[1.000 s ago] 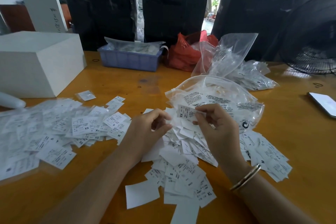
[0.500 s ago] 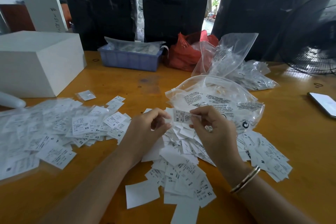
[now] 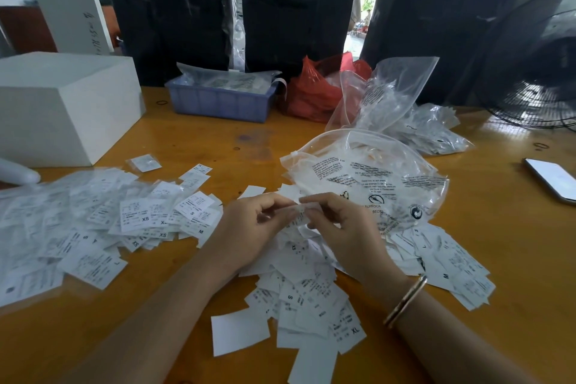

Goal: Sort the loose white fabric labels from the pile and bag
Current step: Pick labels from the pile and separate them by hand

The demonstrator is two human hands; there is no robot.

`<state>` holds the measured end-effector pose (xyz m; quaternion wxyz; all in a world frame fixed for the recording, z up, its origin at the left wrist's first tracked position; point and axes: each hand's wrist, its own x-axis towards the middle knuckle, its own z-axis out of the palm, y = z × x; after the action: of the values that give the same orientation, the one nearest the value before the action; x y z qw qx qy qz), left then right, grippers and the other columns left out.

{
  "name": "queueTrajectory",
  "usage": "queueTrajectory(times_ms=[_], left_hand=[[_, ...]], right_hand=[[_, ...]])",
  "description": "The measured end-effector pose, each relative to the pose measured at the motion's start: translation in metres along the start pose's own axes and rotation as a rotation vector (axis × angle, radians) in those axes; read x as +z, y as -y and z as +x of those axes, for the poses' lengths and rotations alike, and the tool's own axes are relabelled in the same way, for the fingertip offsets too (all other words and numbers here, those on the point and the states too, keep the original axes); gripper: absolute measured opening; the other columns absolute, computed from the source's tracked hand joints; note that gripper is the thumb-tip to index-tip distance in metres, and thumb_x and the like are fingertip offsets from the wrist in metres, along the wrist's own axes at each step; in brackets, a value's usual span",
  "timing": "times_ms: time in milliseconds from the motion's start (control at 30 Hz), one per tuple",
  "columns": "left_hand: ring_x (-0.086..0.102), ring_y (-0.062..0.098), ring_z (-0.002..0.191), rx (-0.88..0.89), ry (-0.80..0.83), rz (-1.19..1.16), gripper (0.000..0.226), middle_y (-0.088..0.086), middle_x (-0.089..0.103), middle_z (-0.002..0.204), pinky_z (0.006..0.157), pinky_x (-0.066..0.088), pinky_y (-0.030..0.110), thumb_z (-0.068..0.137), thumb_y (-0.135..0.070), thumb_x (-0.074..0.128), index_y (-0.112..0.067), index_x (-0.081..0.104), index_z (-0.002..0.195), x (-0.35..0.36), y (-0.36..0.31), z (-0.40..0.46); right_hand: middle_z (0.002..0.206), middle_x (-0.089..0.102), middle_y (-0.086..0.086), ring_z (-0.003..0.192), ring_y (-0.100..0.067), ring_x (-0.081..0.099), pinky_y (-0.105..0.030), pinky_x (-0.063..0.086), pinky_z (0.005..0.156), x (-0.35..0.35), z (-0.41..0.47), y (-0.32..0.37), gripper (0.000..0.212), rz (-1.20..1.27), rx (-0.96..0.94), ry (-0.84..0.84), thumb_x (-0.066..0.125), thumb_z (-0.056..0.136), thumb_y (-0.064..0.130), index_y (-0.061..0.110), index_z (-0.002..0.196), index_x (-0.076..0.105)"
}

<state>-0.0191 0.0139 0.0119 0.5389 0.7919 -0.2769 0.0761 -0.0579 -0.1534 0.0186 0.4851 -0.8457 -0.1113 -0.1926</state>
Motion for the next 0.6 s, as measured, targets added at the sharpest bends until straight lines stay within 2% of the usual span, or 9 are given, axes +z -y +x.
queueTrajectory(times_ms=[67,167,233,333,433,500,600], left_hand=[[0.064,-0.007,0.085,-0.028,-0.020,-0.048,0.016,-0.030,0.068,0.088,0.069,0.047,0.006,0.076,-0.043,0.060,-0.045,0.062,0.092,-0.001,0.000,0.000],[0.067,-0.004,0.077,-0.061,-0.072,-0.134,0.020,-0.021,0.071,0.084,0.064,0.048,0.008,0.074,-0.039,0.063,-0.035,0.063,0.094,-0.004,0.000,0.002],[0.067,-0.005,0.073,-0.075,-0.074,-0.137,0.020,-0.022,0.071,0.079,0.060,0.047,0.007,0.073,-0.041,0.062,-0.031,0.063,0.090,-0.004,-0.001,0.002],[0.066,-0.005,0.073,-0.105,-0.063,-0.124,0.019,-0.023,0.070,0.078,0.060,0.046,0.006,0.070,-0.044,0.063,-0.031,0.064,0.084,-0.001,0.000,0.002],[0.064,-0.002,0.071,-0.117,-0.046,-0.105,0.018,-0.020,0.070,0.076,0.060,0.046,0.008,0.070,-0.046,0.064,-0.032,0.067,0.080,-0.002,0.000,0.003],[0.063,-0.004,0.065,-0.126,-0.041,-0.130,0.015,-0.019,0.070,0.072,0.057,0.044,0.007,0.069,-0.043,0.066,-0.032,0.069,0.079,-0.005,0.000,0.003],[0.064,-0.004,0.065,-0.155,-0.041,-0.151,0.007,-0.019,0.070,0.072,0.058,0.045,0.007,0.072,-0.034,0.070,-0.033,0.068,0.079,-0.006,0.002,0.003]], right_hand=[[0.076,0.066,0.005,0.072,-0.010,0.065,-0.027,0.057,0.069,0.001,0.001,0.000,0.027,0.103,0.043,-0.020,0.060,0.090,0.009,0.027,0.110,0.060],[0.076,0.071,0.004,0.070,-0.006,0.068,-0.019,0.055,0.065,-0.002,0.003,0.000,0.023,0.277,0.126,-0.143,0.063,0.087,0.004,0.026,0.093,0.061],[0.075,0.072,0.006,0.070,-0.006,0.068,-0.018,0.054,0.063,0.000,0.003,-0.001,0.021,0.276,0.150,-0.150,0.066,0.086,0.005,0.026,0.088,0.063],[0.076,0.074,0.006,0.073,-0.008,0.070,-0.025,0.057,0.067,0.008,0.001,0.000,0.018,0.302,0.173,-0.109,0.068,0.085,0.011,0.028,0.091,0.064],[0.074,0.073,0.008,0.071,-0.006,0.069,-0.019,0.055,0.066,0.011,0.002,0.002,0.018,0.310,0.152,-0.135,0.068,0.085,0.010,0.027,0.088,0.064],[0.073,0.073,0.006,0.069,-0.007,0.068,-0.018,0.054,0.063,0.009,0.003,0.001,0.017,0.340,0.155,-0.180,0.068,0.084,0.006,0.023,0.083,0.066],[0.073,0.073,0.004,0.069,-0.009,0.069,-0.018,0.054,0.062,0.007,0.003,0.000,0.017,0.366,0.168,-0.199,0.069,0.083,0.004,0.020,0.080,0.067]])
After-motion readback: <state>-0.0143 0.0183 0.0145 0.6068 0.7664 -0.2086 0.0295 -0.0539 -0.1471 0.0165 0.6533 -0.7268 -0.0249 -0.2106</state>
